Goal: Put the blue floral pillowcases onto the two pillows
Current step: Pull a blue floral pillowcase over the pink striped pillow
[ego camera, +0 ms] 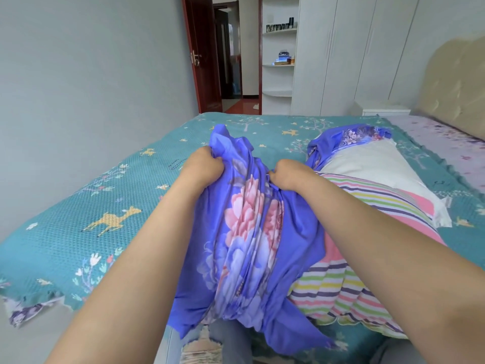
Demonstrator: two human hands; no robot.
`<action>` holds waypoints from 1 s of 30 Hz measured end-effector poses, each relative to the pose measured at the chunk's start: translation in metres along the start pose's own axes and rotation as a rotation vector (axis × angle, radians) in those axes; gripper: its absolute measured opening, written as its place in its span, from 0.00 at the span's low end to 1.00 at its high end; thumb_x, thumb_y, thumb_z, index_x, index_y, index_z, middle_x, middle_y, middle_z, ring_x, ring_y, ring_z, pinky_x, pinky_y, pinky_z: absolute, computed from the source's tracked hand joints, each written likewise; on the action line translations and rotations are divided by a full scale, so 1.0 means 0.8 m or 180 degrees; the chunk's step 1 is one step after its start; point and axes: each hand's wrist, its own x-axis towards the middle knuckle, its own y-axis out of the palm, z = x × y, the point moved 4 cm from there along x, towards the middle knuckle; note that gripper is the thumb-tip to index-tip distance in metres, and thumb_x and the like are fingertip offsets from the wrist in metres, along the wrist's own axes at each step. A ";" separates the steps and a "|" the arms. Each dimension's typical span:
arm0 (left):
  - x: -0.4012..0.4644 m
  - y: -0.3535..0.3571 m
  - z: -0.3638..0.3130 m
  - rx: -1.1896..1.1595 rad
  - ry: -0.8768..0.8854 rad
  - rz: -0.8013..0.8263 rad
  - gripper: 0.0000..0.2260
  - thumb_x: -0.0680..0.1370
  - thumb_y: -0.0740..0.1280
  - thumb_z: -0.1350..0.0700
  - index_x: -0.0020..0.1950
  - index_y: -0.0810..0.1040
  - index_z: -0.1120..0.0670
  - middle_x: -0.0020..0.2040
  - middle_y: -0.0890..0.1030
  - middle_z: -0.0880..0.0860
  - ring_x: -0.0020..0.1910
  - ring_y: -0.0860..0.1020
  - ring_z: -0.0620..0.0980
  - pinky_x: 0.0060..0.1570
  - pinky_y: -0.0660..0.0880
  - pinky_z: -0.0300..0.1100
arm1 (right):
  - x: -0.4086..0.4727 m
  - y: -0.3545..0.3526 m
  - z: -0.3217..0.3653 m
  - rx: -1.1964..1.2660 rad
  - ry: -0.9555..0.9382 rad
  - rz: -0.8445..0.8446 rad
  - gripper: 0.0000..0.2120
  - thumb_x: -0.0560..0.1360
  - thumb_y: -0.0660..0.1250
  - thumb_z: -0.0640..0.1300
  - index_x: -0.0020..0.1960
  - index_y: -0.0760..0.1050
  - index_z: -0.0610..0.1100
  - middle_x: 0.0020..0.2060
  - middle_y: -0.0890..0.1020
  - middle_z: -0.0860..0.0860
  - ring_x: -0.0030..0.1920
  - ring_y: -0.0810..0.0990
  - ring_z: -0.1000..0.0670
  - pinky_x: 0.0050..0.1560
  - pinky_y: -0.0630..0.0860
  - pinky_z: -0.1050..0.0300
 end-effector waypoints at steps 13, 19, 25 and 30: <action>0.015 0.020 0.027 -0.2751 -0.0326 -0.0249 0.15 0.79 0.63 0.51 0.53 0.78 0.63 0.44 0.82 0.58 0.39 0.80 0.52 0.44 0.77 0.45 | -0.008 -0.015 -0.001 0.0287 0.0306 0.0406 0.26 0.83 0.49 0.54 0.69 0.66 0.34 0.67 0.70 0.38 0.60 0.73 0.40 0.55 0.68 0.54; 0.025 0.003 0.071 -0.3327 -0.0556 -0.0572 0.09 0.78 0.66 0.54 0.42 0.76 0.57 0.36 0.81 0.52 0.32 0.79 0.46 0.35 0.77 0.38 | -0.020 -0.021 -0.010 0.0365 0.0058 0.0741 0.22 0.76 0.58 0.62 0.47 0.73 0.42 0.48 0.75 0.45 0.45 0.75 0.44 0.38 0.68 0.58; 0.043 -0.009 0.074 -0.2928 -0.0393 -0.0942 0.11 0.79 0.65 0.54 0.37 0.73 0.54 0.34 0.76 0.50 0.25 0.73 0.39 0.28 0.72 0.32 | -0.024 -0.030 -0.039 0.2568 0.0214 0.0752 0.13 0.75 0.66 0.54 0.49 0.78 0.44 0.38 0.85 0.49 0.38 0.83 0.49 0.42 0.81 0.53; 0.080 -0.029 0.072 -0.2332 -0.0384 -0.1224 0.16 0.77 0.65 0.51 0.32 0.66 0.51 0.31 0.69 0.49 0.31 0.66 0.45 0.36 0.66 0.41 | -0.014 -0.040 -0.037 0.3484 0.0472 0.0169 0.19 0.76 0.65 0.55 0.57 0.77 0.40 0.48 0.83 0.44 0.48 0.81 0.46 0.57 0.77 0.49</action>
